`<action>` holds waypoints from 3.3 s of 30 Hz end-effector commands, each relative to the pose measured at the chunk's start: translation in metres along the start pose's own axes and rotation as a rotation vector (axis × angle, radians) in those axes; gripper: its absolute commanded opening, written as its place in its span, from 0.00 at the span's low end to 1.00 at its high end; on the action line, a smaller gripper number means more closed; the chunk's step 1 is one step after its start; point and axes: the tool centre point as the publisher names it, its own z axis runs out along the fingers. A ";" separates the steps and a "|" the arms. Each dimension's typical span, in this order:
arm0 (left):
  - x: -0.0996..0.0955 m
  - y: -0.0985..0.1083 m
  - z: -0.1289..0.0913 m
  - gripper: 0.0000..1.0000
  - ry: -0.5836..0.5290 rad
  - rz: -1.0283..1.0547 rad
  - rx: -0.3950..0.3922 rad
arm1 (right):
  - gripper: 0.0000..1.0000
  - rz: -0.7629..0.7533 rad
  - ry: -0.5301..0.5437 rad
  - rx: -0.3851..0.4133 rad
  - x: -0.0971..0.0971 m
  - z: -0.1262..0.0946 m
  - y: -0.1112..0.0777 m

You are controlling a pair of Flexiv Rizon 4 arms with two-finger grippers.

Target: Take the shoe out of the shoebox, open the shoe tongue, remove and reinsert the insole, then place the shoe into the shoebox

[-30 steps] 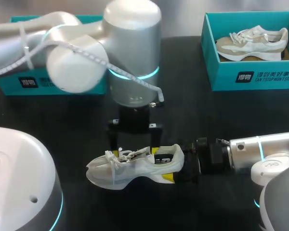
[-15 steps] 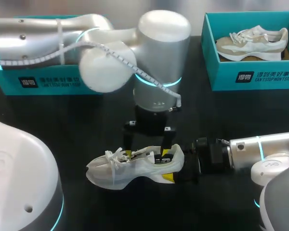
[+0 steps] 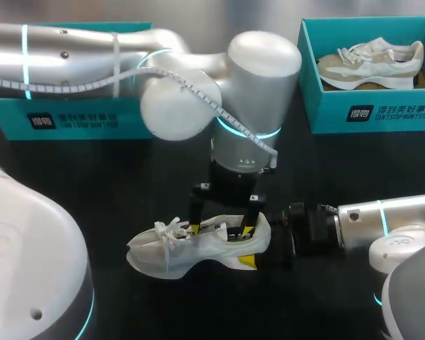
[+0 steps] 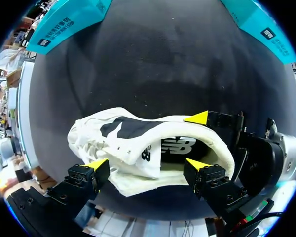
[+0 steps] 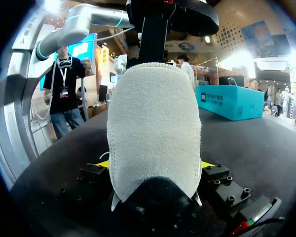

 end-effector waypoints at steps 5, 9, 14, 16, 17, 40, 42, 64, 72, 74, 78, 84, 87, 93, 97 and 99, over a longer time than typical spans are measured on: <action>0.004 0.002 0.008 1.00 -0.238 -0.060 0.003 | 0.00 0.001 0.000 0.006 0.000 0.000 0.002; -0.003 0.002 0.011 1.00 -0.267 -0.065 -0.005 | 0.00 0.001 0.000 0.006 0.000 0.000 0.002; -0.013 0.003 0.015 1.00 -0.301 -0.073 -0.014 | 0.00 0.001 0.000 0.006 0.000 0.000 0.002; -0.017 0.004 0.016 1.00 -0.308 -0.077 -0.017 | 0.00 0.001 0.000 0.006 0.000 0.000 0.002; -0.020 0.004 0.015 1.00 -0.310 -0.079 -0.021 | 0.00 0.001 0.000 0.006 0.000 0.000 0.002; -0.055 0.020 -0.003 0.63 -0.219 -0.092 -0.061 | 0.00 0.001 0.000 0.006 0.000 0.000 0.002; -0.055 0.020 -0.003 0.55 -0.206 -0.084 -0.064 | 0.00 0.001 0.000 0.006 0.000 0.000 0.002; -0.053 0.021 -0.014 0.00 -0.119 0.005 -0.027 | 0.00 0.001 0.000 0.006 0.000 0.000 0.002; -0.077 0.031 -0.021 0.00 0.072 -0.076 0.050 | 0.00 0.001 0.000 0.006 0.000 0.000 0.002; -0.084 0.033 -0.022 0.00 0.125 -0.119 0.071 | 0.00 0.001 0.000 0.006 0.000 0.000 0.002; -0.096 0.037 -0.018 0.00 0.214 -0.175 0.087 | 0.00 0.001 0.000 0.006 0.000 0.000 0.002; -0.119 0.038 -0.007 0.00 0.364 -0.228 0.067 | 0.00 0.001 0.000 0.006 0.000 0.000 0.002; -0.128 0.038 -0.001 0.00 0.425 -0.262 0.055 | 0.00 0.001 0.000 0.006 0.000 0.000 0.002; -0.140 0.026 0.013 0.00 0.498 -0.367 0.048 | 0.00 0.001 0.000 0.006 0.000 0.000 0.002; -0.147 0.022 0.019 0.00 0.529 -0.421 0.041 | 0.00 0.001 0.000 0.006 0.000 0.000 0.002; -0.149 0.022 0.022 0.00 0.545 -0.441 0.031 | 0.00 0.001 0.000 0.006 0.000 0.000 0.002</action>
